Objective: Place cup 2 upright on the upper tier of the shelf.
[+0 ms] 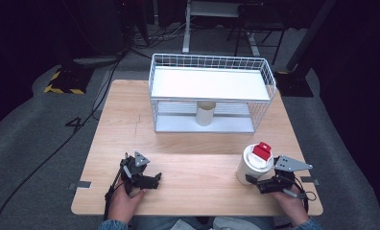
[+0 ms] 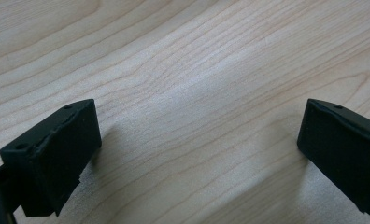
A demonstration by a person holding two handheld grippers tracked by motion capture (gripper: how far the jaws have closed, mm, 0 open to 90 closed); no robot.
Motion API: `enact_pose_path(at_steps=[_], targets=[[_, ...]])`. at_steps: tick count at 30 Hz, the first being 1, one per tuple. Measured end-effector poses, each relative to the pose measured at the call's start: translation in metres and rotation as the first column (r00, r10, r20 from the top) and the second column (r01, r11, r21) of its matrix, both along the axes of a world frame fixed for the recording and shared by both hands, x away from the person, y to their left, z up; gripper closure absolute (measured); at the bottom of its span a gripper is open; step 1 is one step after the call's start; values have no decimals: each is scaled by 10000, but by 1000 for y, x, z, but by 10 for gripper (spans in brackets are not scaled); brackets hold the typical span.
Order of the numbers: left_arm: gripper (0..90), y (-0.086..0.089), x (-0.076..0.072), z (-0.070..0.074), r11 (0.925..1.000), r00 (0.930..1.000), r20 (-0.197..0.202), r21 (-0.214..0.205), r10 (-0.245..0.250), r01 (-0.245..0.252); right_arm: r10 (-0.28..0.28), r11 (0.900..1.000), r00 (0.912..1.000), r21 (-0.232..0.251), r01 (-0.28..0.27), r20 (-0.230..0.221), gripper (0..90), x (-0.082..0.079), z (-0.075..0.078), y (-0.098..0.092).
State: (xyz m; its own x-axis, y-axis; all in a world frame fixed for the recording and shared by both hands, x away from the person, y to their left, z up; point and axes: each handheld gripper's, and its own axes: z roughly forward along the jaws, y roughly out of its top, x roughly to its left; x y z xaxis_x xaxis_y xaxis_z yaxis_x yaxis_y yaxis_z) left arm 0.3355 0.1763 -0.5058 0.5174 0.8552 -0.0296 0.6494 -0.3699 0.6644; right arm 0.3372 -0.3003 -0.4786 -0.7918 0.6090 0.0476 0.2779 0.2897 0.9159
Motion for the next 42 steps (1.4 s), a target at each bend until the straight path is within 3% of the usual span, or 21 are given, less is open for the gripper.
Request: enact_pose_path(at_steps=[7, 42], targets=[[1, 0, 0, 0, 10000, 10000, 2, 3, -1, 1, 176, 9998, 9998, -3, -176, 91, 95, 0, -1, 0], [1, 0, 0, 0, 10000, 10000, 11, 9, -5, 5, 85, 9992, 9999, -391, -81, 119, 105, -2, 5, 1]])
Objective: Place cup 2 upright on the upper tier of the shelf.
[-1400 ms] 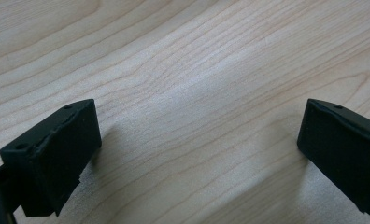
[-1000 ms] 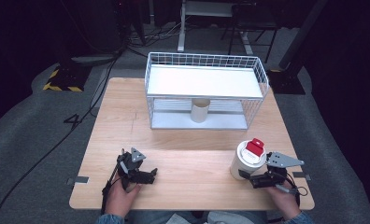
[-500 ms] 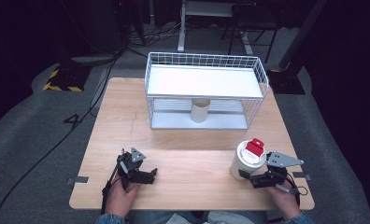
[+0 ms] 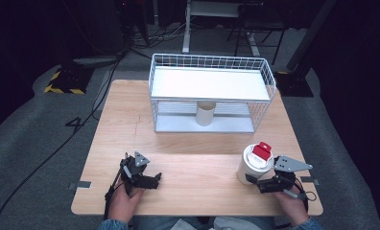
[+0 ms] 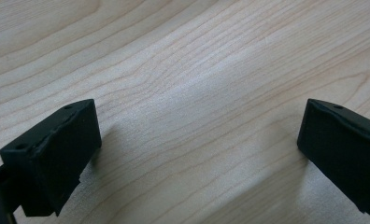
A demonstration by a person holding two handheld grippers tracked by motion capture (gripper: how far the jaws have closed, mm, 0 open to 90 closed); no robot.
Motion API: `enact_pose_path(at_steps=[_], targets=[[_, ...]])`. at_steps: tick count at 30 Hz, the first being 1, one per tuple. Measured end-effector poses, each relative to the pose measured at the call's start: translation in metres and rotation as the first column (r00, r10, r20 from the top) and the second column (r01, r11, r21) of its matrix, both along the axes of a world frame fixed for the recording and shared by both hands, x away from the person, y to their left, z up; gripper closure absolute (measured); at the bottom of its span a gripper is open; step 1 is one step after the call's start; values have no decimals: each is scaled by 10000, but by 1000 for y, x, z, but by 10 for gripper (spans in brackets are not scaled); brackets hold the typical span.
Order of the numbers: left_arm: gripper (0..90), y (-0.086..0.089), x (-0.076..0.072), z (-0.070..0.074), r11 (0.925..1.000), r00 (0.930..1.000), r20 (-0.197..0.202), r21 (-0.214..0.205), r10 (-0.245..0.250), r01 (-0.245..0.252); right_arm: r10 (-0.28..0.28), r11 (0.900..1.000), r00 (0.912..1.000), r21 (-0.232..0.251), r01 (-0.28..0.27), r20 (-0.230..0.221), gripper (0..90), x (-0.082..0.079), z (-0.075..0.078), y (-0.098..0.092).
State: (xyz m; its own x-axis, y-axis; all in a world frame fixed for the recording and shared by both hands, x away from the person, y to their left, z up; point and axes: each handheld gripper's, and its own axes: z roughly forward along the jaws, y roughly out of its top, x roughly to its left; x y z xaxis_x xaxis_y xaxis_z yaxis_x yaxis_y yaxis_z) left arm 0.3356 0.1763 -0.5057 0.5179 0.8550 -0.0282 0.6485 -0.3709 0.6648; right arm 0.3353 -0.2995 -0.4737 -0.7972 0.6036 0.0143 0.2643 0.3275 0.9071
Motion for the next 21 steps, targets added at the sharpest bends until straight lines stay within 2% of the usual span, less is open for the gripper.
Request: enact_pose_path(at_steps=[5, 14, 21], targets=[[1, 0, 0, 0, 10000, 10000, -1, -1, 0, 0, -123, 9998, 9999, 160, 124, -58, 105, 0, 7, -3], [1, 0, 0, 0, 10000, 10000, -7, -9, 1, -1, -207, 9997, 9998, 97, 208, -38, 105, -1, 18, -6], [1, 0, 0, 0, 10000, 10000, 0, 0, -2, 2, -273, 9996, 9996, 31, 273, 109, 105, 1, 36, -7]])
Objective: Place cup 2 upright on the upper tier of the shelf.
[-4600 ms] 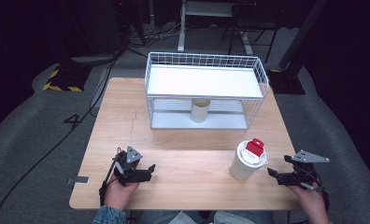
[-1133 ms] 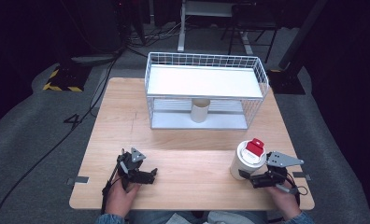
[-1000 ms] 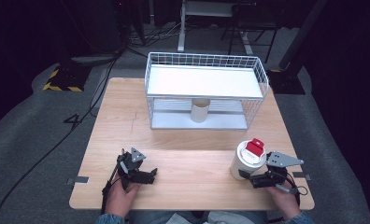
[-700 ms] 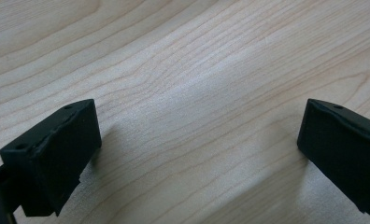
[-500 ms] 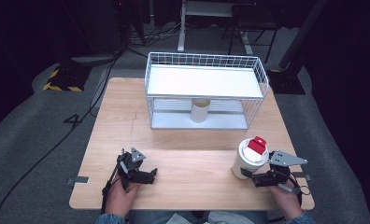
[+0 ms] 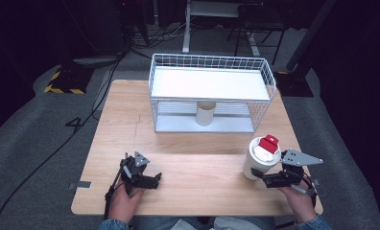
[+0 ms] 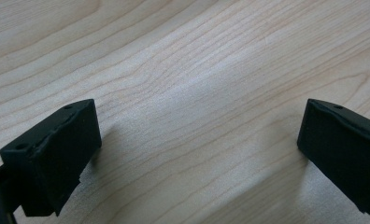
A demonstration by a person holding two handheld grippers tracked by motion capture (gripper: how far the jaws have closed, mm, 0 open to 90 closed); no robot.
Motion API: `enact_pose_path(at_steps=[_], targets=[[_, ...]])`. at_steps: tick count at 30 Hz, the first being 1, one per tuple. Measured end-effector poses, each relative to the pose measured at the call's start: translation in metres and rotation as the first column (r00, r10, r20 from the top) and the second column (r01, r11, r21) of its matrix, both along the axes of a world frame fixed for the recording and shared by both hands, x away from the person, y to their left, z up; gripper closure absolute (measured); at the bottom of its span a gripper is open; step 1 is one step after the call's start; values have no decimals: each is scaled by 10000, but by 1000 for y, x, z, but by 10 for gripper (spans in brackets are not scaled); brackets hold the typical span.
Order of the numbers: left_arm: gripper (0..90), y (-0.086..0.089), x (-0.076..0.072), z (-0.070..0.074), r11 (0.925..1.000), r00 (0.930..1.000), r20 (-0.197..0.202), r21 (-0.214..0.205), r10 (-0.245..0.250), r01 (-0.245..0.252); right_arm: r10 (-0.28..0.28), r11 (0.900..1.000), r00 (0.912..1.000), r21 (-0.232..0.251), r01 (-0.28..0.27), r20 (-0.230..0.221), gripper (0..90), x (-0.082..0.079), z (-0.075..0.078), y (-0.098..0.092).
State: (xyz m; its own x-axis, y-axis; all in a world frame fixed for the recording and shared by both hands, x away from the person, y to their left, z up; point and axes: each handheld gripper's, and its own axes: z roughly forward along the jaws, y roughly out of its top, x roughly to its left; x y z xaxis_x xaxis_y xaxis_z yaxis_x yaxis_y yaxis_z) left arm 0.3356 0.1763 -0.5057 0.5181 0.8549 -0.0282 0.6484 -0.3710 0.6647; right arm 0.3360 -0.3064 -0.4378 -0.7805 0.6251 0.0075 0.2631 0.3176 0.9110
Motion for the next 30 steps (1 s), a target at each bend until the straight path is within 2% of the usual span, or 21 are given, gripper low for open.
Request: enact_pose_path(at_steps=[13, 18, 26, 30], targets=[[1, 0, 0, 0, 10000, 10000, 4, 6, 2, -2, -195, 9998, 9992, -57, 197, 357, 105, 7, 34, 2], [1, 0, 0, 0, 10000, 10000, -5, -1, 3, -3, -277, 9996, 9990, 32, 276, 347, 105, 14, 48, 1], [1, 0, 0, 0, 10000, 10000, -4, -1, 3, -3, -371, 9992, 9968, -93, 378, 713, 105, 26, 71, 5], [1, 0, 0, 0, 10000, 10000, 1, 4, 2, -2, -412, 9991, 9967, -16, 414, 701, 105, 32, 82, 7]])
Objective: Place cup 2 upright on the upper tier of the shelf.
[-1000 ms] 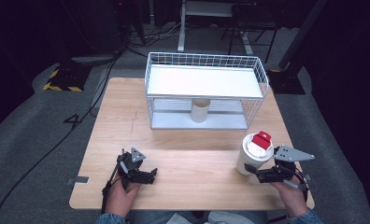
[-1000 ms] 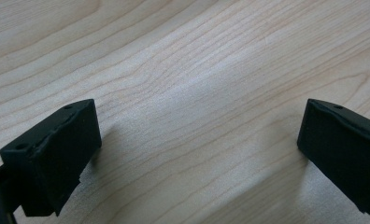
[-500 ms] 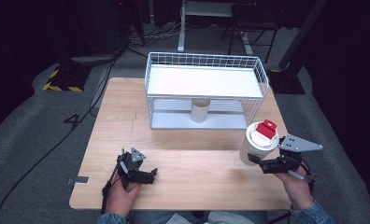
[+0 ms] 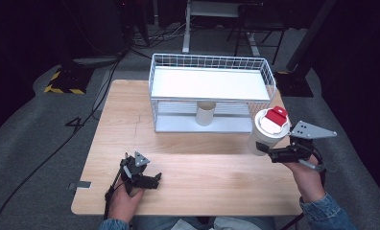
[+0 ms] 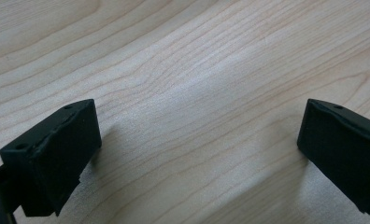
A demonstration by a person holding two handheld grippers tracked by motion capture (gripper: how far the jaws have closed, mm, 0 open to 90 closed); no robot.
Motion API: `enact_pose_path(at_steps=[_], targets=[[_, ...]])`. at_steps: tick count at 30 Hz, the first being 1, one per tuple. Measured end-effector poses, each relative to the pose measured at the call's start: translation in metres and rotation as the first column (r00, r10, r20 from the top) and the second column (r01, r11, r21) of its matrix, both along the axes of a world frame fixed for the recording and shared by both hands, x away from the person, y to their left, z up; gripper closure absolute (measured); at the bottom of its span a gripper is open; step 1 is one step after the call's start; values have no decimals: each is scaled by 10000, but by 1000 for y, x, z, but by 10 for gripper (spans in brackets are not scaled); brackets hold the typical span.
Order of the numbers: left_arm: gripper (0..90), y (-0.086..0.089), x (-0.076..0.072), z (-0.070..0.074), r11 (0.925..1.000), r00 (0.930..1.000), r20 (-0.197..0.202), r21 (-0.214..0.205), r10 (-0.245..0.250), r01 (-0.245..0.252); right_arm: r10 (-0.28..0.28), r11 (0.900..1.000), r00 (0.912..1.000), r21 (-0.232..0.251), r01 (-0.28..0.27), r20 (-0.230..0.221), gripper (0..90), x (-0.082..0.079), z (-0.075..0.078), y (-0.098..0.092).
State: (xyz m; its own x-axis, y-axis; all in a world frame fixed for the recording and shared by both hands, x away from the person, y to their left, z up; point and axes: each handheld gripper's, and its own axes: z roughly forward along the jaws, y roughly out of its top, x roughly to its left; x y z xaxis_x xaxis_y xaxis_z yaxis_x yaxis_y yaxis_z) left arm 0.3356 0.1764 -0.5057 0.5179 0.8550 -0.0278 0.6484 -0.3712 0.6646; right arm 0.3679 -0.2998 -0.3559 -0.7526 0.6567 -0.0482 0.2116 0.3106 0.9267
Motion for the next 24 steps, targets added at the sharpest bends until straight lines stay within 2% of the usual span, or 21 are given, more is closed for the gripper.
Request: enact_pose_path(at_steps=[11, 24], targets=[[1, 0, 0, 0, 10000, 10000, 3, -5, 3, -3, -61, 10000, 9999, 67, 62, -85, 105, 14, 23, 6], [1, 0, 0, 0, 10000, 10000, 2, -2, -3, 3, -132, 9999, 9999, 54, 132, 47, 105, 29, 48, 14]])
